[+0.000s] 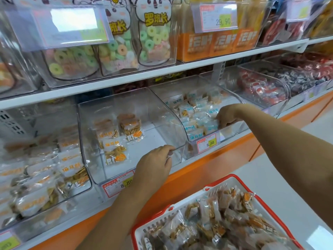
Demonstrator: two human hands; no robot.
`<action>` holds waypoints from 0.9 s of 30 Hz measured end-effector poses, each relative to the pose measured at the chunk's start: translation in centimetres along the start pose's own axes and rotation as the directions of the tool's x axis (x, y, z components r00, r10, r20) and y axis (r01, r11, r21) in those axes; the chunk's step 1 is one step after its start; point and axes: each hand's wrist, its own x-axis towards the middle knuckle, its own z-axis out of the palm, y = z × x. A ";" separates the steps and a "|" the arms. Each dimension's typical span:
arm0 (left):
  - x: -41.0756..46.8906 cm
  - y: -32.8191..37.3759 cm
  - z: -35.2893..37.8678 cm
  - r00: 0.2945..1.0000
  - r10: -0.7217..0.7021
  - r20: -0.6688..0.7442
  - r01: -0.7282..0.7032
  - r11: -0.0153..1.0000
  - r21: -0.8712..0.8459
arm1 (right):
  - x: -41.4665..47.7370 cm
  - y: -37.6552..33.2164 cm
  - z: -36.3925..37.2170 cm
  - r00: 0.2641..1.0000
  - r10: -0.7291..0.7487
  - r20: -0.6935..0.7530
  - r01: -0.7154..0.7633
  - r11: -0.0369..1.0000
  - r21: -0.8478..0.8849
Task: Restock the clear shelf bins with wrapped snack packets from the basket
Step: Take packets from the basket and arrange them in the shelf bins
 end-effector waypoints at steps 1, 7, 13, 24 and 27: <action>-0.1 0.0 0.0 1.000 0.003 0.004 -0.003 1.000 -0.004 | -0.2 -0.2 0.1 1.000 0.004 -0.026 -0.006 0.998 -0.057; -0.7 0.3 -0.5 1.000 0.003 -0.005 -0.003 0.999 -0.042 | -1.4 -1.0 0.8 0.991 -0.089 -0.104 0.082 0.994 -0.072; -3.0 1.5 -0.7 0.971 0.167 -0.170 -0.193 0.970 -0.147 | -4.9 0.2 2.2 0.840 -0.027 -0.542 0.183 0.955 0.236; -9.5 -2.3 4.2 0.795 -0.057 0.604 -0.057 0.984 0.168 | -12.3 3.7 19.6 0.989 -0.102 -0.108 0.117 0.983 0.144; -11.4 -4.0 4.9 0.636 -0.227 0.738 0.001 0.956 0.294 | -12.0 2.6 23.9 0.999 -0.025 0.027 0.020 0.985 0.174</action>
